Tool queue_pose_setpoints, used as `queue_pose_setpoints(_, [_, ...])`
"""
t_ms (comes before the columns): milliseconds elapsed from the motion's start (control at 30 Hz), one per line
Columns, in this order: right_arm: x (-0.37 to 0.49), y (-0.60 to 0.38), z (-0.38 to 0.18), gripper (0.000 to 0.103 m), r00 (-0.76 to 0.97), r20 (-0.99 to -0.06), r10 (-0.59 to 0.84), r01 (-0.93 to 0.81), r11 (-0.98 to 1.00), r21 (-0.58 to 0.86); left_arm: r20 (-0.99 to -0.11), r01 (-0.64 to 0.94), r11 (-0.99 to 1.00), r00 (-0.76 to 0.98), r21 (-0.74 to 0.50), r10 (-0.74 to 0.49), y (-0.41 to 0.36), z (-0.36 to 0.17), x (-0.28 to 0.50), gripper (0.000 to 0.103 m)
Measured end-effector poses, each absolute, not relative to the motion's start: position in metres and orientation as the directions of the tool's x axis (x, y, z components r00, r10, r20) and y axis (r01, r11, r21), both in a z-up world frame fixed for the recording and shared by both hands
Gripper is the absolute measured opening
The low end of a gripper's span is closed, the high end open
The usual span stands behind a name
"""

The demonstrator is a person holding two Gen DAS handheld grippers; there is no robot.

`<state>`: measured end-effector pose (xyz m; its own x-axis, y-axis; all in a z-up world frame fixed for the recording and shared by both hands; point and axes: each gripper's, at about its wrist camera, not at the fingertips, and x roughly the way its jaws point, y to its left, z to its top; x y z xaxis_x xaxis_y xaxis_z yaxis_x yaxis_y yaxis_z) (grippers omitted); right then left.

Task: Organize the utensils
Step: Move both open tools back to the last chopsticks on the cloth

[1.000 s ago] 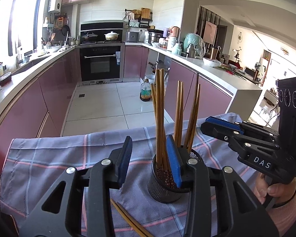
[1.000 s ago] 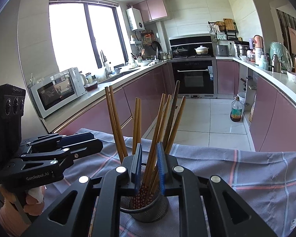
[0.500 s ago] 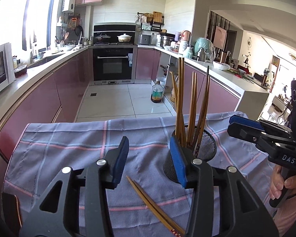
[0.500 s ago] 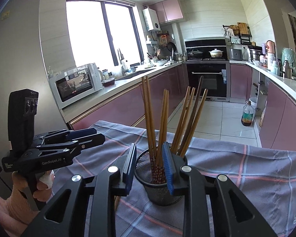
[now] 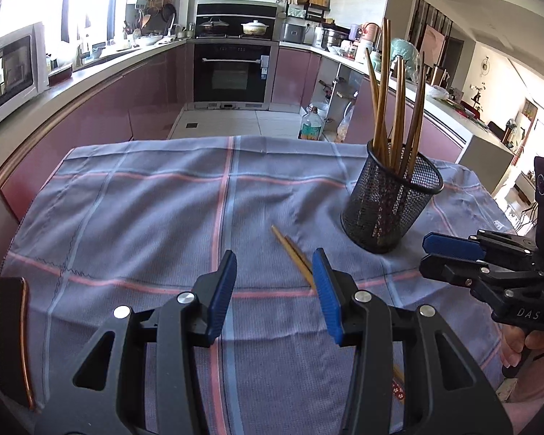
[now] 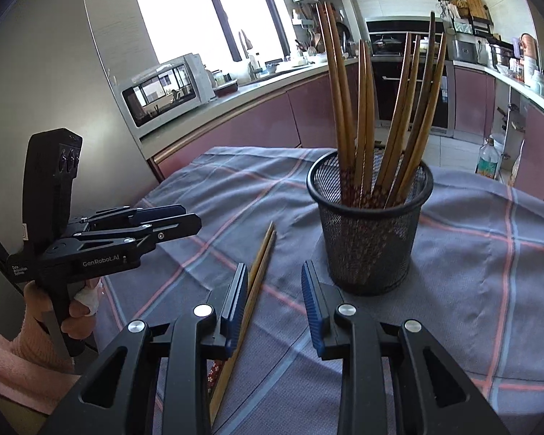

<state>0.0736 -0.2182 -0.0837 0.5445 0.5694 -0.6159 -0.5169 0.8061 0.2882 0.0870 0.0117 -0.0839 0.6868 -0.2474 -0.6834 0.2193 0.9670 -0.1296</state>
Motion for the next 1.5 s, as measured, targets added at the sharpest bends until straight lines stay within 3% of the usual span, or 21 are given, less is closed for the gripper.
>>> queue_pose_setpoints(733, [0.08,-0.178,-0.124,0.03,0.446,-0.723,0.527,-0.511,0.814,0.277,-0.725,0.2,0.971,0.647,-0.134,-0.234,0.005,-0.111,0.086,0.043])
queue_pose_setpoints(1500, [0.084,-0.181,-0.129,0.028,0.467,-0.747,0.474,-0.48,0.845,0.236,-0.754,0.247,0.959,0.602,-0.137,-0.263,-0.013,-0.128,0.096,0.043])
